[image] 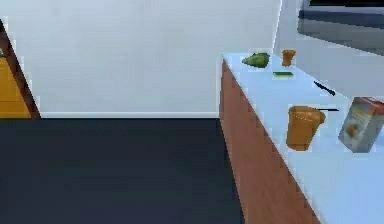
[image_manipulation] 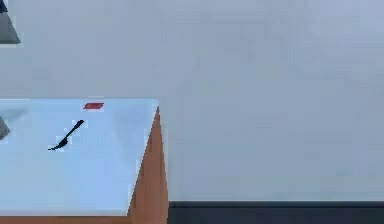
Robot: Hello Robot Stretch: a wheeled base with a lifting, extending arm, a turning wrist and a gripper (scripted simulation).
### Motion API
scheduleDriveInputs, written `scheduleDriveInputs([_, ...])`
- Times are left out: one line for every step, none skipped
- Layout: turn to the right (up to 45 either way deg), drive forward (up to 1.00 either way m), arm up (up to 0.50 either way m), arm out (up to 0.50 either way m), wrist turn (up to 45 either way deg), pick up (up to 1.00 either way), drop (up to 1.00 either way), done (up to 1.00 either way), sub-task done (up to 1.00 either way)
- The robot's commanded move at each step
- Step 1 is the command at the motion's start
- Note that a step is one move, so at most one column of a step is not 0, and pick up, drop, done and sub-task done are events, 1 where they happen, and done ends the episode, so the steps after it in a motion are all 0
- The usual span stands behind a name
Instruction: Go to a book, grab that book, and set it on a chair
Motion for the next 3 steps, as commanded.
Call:
scheduleDriveInputs([-45.0, 0.0, 0.0, 0.0, 0.0, 0.0, 0.0, 0.0, 0.0])
scheduleDriveInputs([-45.0, 0.0, 0.0, 0.0, 0.0, 0.0, 0.0, 0.0, 0.0])
scheduleDriveInputs([-45.0, 0.0, 0.0, 0.0, 0.0, 0.0, 0.0, 0.0, 0.0])
